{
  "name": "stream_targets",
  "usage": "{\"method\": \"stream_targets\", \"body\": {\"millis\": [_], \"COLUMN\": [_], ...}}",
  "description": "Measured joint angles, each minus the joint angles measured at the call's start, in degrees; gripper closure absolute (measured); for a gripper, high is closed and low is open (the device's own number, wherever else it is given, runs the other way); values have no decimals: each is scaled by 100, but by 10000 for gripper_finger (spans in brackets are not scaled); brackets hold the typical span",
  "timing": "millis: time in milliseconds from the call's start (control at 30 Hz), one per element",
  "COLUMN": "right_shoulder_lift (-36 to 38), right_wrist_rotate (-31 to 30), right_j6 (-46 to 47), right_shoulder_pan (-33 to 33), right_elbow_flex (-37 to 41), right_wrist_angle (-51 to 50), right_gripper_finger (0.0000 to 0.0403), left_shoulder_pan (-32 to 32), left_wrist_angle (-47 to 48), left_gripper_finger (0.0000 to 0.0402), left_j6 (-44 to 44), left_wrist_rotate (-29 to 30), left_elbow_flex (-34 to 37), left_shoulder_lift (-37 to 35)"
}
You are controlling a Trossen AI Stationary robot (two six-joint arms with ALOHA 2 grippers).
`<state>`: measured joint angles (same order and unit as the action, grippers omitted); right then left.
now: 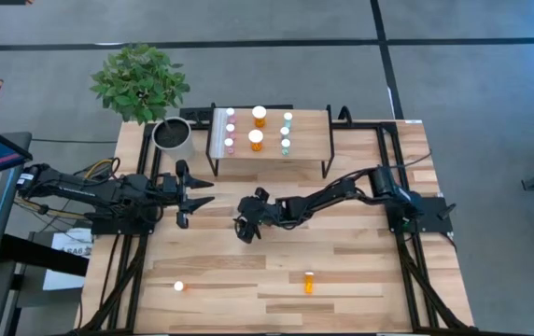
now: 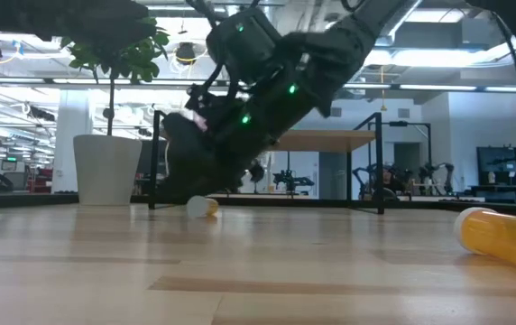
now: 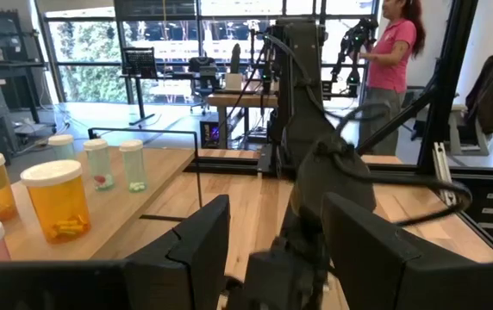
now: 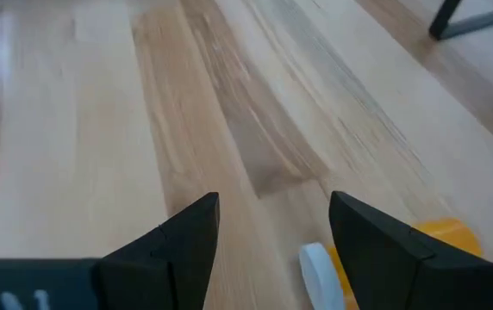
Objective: Pick and place medicine bottles onto shelf by color
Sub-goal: Put the top small orange pill bottle on the shelf
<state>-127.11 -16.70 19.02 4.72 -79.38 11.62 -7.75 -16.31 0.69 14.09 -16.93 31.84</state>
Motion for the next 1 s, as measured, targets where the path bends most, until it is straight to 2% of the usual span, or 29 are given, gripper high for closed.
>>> {"method": "stream_targets", "body": {"millis": [167,433,667,900,1000], "right_shoulder_lift": [290,888,951,714,596], "right_wrist_rotate": [-65,-123,743,796,823], "right_j6": [-247,-1655,-2681,-3613,-3982], "right_shoulder_pan": [-1,-38,-341,-370,-364], "right_elbow_flex": [-6,-8,-40,-979,-1433], "right_wrist_angle": [-418,-1355,-1793,-2765,-3627], "right_gripper_finger": [158,158,158,158,158], "left_shoulder_pan": [0,0,1,2,1], "left_wrist_angle": [3,6,-15,-13,-16], "left_gripper_finger": [229,229,229,229,229], "left_j6": [0,4,7,7,2], "left_wrist_rotate": [-8,-28,-26,-26,-24], "left_elbow_flex": [0,0,0,0,0], "left_shoulder_lift": [0,0,1,2,0]}}
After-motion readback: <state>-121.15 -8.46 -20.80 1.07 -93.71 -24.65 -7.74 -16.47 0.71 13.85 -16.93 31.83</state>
